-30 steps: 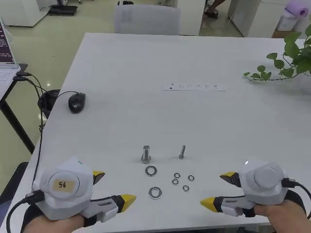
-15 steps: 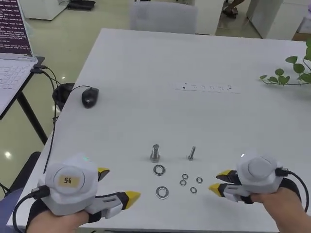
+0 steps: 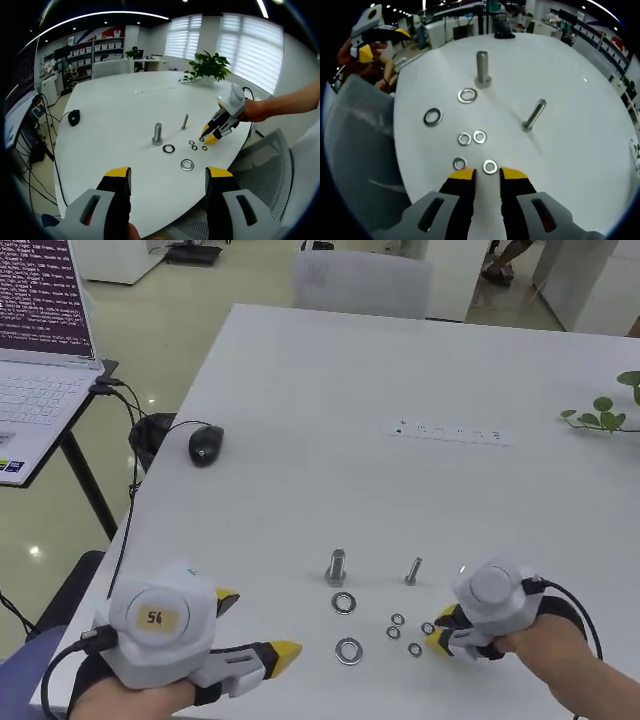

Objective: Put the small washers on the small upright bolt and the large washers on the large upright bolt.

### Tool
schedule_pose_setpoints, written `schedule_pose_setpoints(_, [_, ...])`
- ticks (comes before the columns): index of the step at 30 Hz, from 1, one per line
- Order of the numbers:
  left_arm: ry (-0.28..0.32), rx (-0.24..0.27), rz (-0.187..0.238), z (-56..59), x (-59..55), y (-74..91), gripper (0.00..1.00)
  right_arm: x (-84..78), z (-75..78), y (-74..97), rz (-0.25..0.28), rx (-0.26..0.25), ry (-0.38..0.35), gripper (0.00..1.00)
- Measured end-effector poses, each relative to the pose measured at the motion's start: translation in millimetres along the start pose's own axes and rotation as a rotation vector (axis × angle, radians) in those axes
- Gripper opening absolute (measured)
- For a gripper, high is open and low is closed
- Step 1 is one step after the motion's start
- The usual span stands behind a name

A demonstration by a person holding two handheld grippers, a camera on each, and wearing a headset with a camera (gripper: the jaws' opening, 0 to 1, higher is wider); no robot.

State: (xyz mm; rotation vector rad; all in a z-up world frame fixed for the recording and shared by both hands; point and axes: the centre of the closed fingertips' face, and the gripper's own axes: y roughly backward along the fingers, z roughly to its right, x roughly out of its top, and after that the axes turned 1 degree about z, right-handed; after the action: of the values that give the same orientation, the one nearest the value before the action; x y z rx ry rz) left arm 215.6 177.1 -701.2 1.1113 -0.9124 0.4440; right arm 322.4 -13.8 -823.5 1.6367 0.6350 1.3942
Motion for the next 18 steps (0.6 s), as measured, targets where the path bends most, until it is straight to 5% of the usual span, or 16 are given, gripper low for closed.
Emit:
schedule_pose_setpoints(10, [-0.014,-0.015,-0.007,3.0,-0.8,-3.8,0.59,1.0,4.6,-1.7,-0.044,0.025,0.014,0.17])
schedule_pose_setpoints(18, [-0.015,-0.024,-0.005,6.8,-1.4,-6.4,0.58,0.3,3.3,-2.3,-0.114,0.045,0.122,0.15])
